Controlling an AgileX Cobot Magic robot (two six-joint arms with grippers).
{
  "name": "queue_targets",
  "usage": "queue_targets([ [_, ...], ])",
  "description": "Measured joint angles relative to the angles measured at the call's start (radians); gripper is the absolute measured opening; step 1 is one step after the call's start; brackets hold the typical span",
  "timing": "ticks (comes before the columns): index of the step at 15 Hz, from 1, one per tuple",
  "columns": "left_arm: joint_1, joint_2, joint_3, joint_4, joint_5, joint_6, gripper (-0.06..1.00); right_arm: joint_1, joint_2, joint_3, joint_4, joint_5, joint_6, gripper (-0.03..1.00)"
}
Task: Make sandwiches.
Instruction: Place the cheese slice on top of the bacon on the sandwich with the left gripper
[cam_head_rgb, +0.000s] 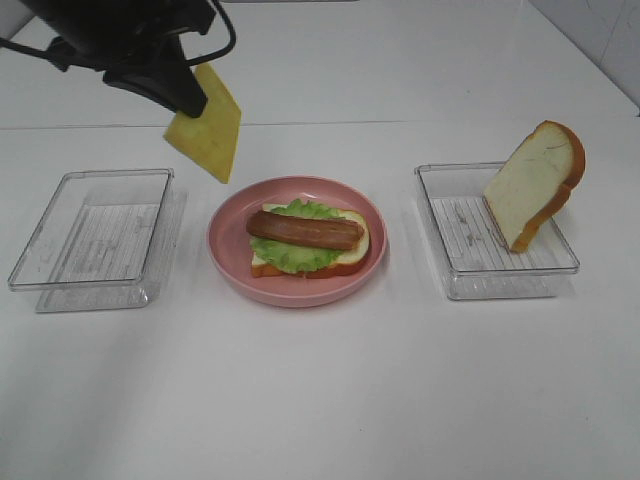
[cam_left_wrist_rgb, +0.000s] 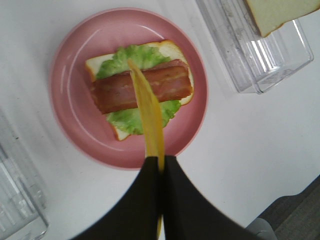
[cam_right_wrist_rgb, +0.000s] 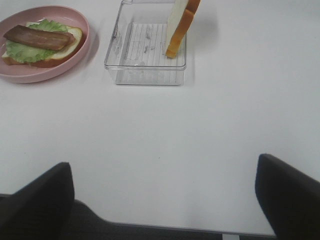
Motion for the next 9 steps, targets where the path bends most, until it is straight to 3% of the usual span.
queue_targets([
  [2, -0.027, 0.071, -0.072, -0.027, 0.02, 0.0, 0.0, 0.0, 0.0, 0.0, 0.0, 0.0, 0.0, 0.94],
  [4, -0.073, 0.211, -0.192, -0.129, 0.024, 0.0, 0.0, 0.0, 0.0, 0.0, 0.0, 0.0, 0.0, 0.94],
  [9, -0.092, 0.347, -0.248, -0.268, 0.028, 0.001, 0.0, 0.0, 0.0, 0.0, 0.0, 0.0, 0.0, 0.94],
])
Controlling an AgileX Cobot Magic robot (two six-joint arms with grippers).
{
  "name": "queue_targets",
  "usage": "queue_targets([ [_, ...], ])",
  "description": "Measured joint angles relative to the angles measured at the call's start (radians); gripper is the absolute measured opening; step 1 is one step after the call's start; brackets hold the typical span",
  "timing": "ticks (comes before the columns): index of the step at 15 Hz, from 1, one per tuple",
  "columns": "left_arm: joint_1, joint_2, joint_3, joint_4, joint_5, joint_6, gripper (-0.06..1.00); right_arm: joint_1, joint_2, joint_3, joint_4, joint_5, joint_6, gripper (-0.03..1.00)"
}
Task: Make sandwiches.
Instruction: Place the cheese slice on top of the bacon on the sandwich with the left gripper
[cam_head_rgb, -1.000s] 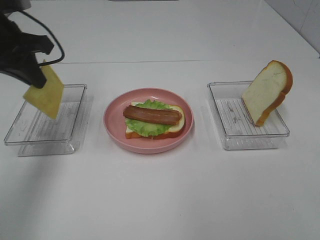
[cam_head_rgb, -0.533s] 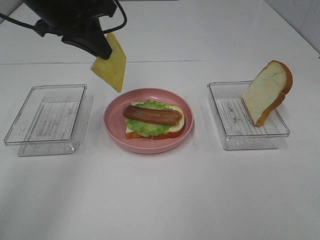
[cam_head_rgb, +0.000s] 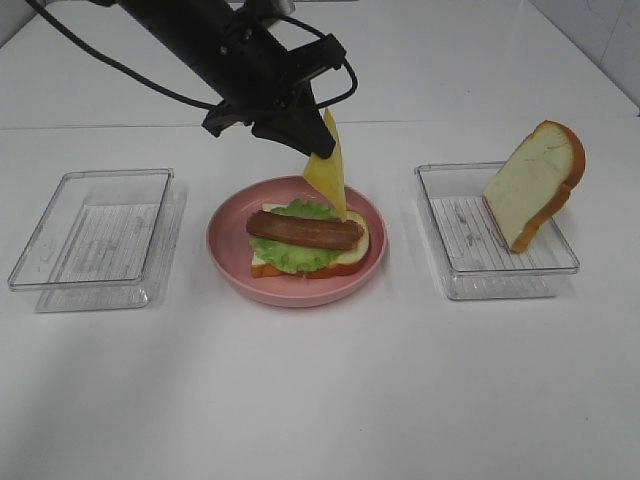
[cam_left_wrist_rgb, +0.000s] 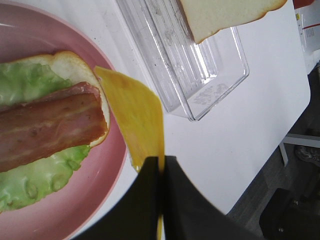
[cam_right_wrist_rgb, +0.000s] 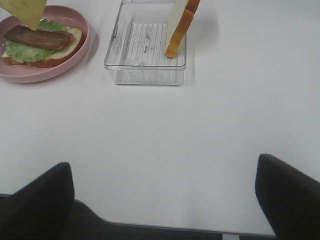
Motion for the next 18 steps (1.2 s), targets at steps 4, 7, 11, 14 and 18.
queue_targets([
  [4, -0.002, 0.088, -0.05, -0.077, -0.001, 0.038, 0.0, 0.0, 0.0, 0.0, 0.0, 0.0, 0.0, 0.94],
  [7, -0.002, 0.122, -0.055, -0.083, -0.003, 0.048, 0.0, 0.0, 0.0, 0.0, 0.0, 0.0, 0.0, 0.94],
  [11, -0.002, 0.166, -0.055, 0.008, -0.007, 0.048, 0.0, 0.0, 0.0, 0.0, 0.0, 0.0, 0.0, 0.94],
  [14, -0.002, 0.167, -0.055, 0.141, -0.007, -0.013, 0.0, 0.0, 0.0, 0.0, 0.0, 0.0, 0.0, 0.94],
  [18, -0.002, 0.167, -0.055, 0.215, -0.023, -0.039, 0.0, 0.0, 0.0, 0.0, 0.0, 0.0, 0.0, 0.94],
])
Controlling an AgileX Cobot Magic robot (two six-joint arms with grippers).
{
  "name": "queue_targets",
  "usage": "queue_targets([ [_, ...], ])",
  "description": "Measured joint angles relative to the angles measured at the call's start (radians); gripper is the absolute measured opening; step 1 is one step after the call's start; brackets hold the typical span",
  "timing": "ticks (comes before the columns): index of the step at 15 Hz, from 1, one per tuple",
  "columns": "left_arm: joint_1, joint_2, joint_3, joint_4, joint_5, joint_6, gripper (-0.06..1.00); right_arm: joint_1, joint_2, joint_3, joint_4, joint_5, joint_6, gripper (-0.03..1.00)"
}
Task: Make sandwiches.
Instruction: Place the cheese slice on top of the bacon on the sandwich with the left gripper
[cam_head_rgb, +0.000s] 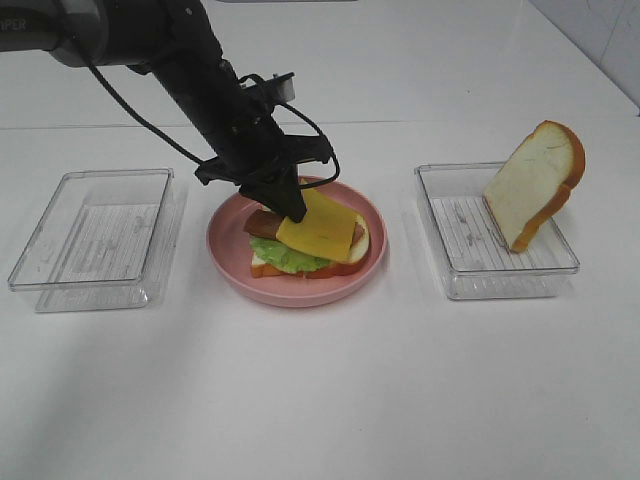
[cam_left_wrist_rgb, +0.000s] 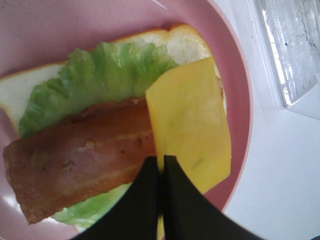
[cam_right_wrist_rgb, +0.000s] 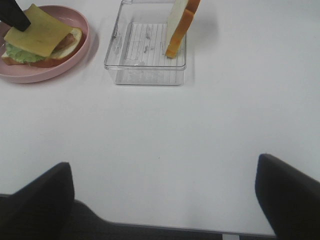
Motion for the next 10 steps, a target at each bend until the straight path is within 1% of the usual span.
queue_targets([
  [2, 0.0, 0.0, 0.0, 0.018, -0.02, -0.004, 0.0, 0.0, 0.0, 0.0, 0.0, 0.0, 0.0, 0.94],
  [4, 0.0, 0.0, 0.0, 0.028, -0.022, -0.014, 0.0, 0.0, 0.0, 0.0, 0.0, 0.0, 0.0, 0.94],
  [6, 0.0, 0.0, 0.0, 0.061, -0.022, -0.038, 0.0, 0.0, 0.0, 0.0, 0.0, 0.0, 0.0, 0.94],
  [7, 0.0, 0.0, 0.0, 0.064, -0.022, -0.038, 0.0, 0.0, 0.0, 0.0, 0.0, 0.0, 0.0, 0.94],
  [8, 0.0, 0.0, 0.0, 0.064, -0.022, -0.038, 0.02, 0.0, 0.0, 0.0, 0.0, 0.0, 0.0, 0.94],
  [9, 0.0, 0.0, 0.0, 0.064, -0.023, -0.038, 0.08, 0.0, 0.0, 0.0, 0.0, 0.0, 0.0, 0.94],
  [10, 0.0, 0.0, 0.0, 0.064, -0.023, -0.038, 0.17, 0.0, 0.0, 0.0, 0.0, 0.0, 0.0, 0.94],
])
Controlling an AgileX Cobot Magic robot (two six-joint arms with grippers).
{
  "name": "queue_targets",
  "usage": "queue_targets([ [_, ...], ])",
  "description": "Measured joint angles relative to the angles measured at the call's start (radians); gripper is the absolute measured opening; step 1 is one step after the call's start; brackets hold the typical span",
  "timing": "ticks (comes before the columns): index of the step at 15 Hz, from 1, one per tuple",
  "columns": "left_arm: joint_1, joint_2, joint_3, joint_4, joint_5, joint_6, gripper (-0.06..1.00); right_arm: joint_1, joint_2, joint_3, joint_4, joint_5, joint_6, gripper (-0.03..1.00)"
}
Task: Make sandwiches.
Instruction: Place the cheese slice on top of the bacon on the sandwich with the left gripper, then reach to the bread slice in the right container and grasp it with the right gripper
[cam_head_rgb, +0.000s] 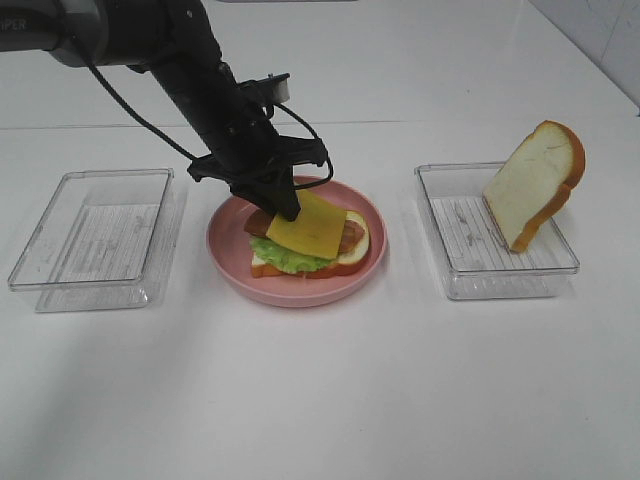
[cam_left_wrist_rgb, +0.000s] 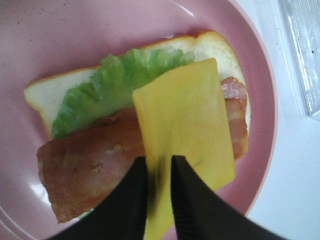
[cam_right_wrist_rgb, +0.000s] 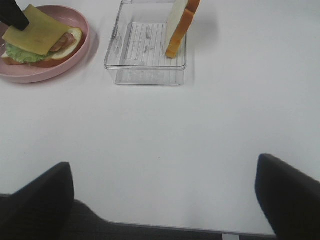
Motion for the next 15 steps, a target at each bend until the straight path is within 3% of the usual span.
queue_targets([
  [1, 0.0, 0.0, 0.0, 0.0, 0.0, 0.0, 0.24, 0.0, 0.0, 0.0, 0.0, 0.0, 0.0, 0.94],
  [4, 0.0, -0.018, -0.005, 0.011, 0.003, -0.003, 0.77, 0.0, 0.0, 0.0, 0.0, 0.0, 0.0, 0.94],
  [6, 0.0, -0.062, -0.036, 0.056, 0.042, -0.013, 0.96, 0.0, 0.0, 0.0, 0.0, 0.0, 0.0, 0.94],
  [9, 0.0, -0.111, -0.128, 0.184, 0.196, -0.082, 0.99, 0.0, 0.0, 0.0, 0.0, 0.0, 0.0, 0.94],
  [12, 0.019, -0.151, -0.169, 0.303, 0.222, -0.101, 0.99, 0.0, 0.0, 0.0, 0.0, 0.0, 0.0, 0.94],
  [14, 0.08, -0.169, -0.169, 0.311, 0.222, -0.101, 0.99, 0.0, 0.0, 0.0, 0.0, 0.0, 0.0, 0.94],
  [15, 0.195, -0.191, -0.169, 0.348, 0.222, -0.101, 0.99, 0.0, 0.0, 0.0, 0.0, 0.0, 0.0, 0.94],
])
